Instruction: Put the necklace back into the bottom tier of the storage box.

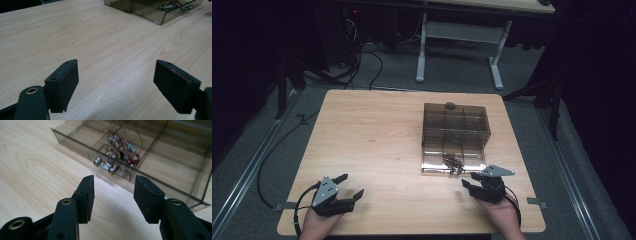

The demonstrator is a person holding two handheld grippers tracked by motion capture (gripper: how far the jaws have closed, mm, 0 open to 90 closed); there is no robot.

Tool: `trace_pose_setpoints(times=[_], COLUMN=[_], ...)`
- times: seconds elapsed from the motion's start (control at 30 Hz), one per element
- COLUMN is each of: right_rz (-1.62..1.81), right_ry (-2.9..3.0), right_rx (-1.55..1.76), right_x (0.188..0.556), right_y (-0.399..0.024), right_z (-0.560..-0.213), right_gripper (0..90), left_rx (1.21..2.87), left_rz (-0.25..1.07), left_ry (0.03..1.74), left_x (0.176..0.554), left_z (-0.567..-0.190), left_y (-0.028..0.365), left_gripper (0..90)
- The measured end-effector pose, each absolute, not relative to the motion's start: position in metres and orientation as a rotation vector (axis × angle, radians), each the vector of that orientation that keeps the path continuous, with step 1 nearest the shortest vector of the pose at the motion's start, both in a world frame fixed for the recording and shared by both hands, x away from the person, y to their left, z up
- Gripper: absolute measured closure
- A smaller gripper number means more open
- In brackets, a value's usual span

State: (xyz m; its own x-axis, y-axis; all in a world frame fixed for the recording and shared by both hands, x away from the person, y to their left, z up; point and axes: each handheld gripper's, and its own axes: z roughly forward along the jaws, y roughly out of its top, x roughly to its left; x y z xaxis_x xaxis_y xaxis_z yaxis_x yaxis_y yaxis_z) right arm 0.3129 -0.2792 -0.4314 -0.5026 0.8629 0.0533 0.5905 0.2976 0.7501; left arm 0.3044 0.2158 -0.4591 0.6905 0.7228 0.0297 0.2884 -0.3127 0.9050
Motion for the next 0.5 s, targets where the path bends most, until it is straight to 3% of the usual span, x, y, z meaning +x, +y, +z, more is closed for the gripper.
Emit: trace_pose_setpoints(times=[0.5], right_rz=[1.207], right_ry=[1.948], right_rx=[1.261], right_x=[0.287], right_y=[-0.297], right_z=[-0.453], right_gripper=[46.9], left_rx=[1.898], left_rz=[0.579], left_ry=[0.797], left_x=[0.303], left_z=[-0.459], left_y=[0.213], left_gripper=[21.0])
